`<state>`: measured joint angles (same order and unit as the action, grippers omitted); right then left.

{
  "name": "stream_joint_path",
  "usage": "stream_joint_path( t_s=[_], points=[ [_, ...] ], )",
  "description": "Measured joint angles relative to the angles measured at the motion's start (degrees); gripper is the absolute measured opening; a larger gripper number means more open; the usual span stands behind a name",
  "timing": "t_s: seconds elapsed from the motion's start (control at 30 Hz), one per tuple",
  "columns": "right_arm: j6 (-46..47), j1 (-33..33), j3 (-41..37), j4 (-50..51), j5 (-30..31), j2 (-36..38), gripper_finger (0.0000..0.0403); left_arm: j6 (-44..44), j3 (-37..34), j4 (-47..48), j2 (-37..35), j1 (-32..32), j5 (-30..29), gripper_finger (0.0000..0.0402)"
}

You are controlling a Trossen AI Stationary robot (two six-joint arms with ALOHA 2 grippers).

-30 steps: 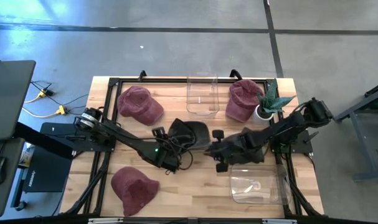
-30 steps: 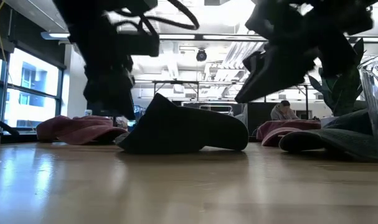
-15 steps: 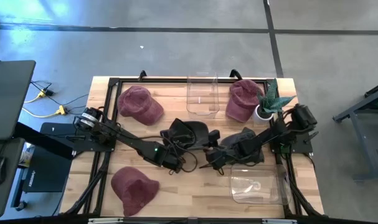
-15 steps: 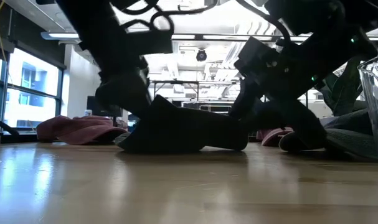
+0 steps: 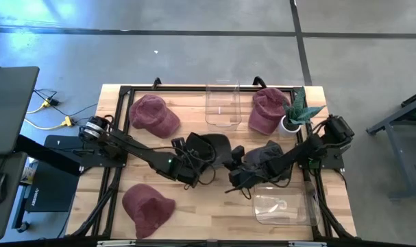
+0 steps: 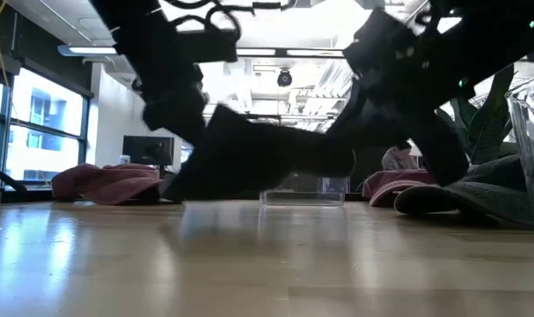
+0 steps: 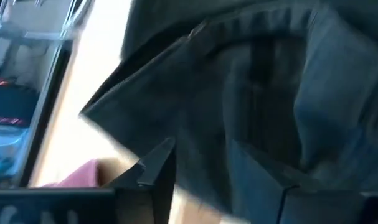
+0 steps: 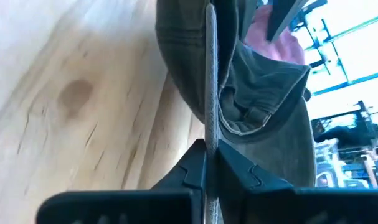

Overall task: Pick & Place hat
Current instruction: Put the left black cap into the top transparent bin

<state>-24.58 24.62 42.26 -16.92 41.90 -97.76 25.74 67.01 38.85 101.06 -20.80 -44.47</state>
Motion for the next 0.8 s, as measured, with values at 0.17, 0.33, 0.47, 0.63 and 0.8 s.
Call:
stream_joint_path(
  t_s=[0.17,0.33,0.47,0.63,0.8],
  points=[
    [-2.4,1.2,0.0,-1.4,0.2,1.8,0.0008,-10.9,-4.7,-20.5,0.6,0.3,6.0,0.0077],
    [-4.6,2.8,0.0,-2.0,1.9,3.4,0.0019,-22.2,-6.6,-31.0,0.6,0.2,21.2,0.0018],
    [-5.3,3.3,0.0,-2.3,1.7,3.8,0.0013,-21.1,-4.4,-22.8,0.0,0.2,20.6,0.0005],
    [-6.0,3.3,0.0,-2.5,1.1,3.8,0.0009,-16.5,3.3,-4.0,-2.3,0.2,20.3,0.0007],
    [-7.6,3.7,0.0,-3.5,1.1,3.8,0.0021,-18.2,8.0,3.0,-2.6,0.1,21.8,0.0001]
  ],
)
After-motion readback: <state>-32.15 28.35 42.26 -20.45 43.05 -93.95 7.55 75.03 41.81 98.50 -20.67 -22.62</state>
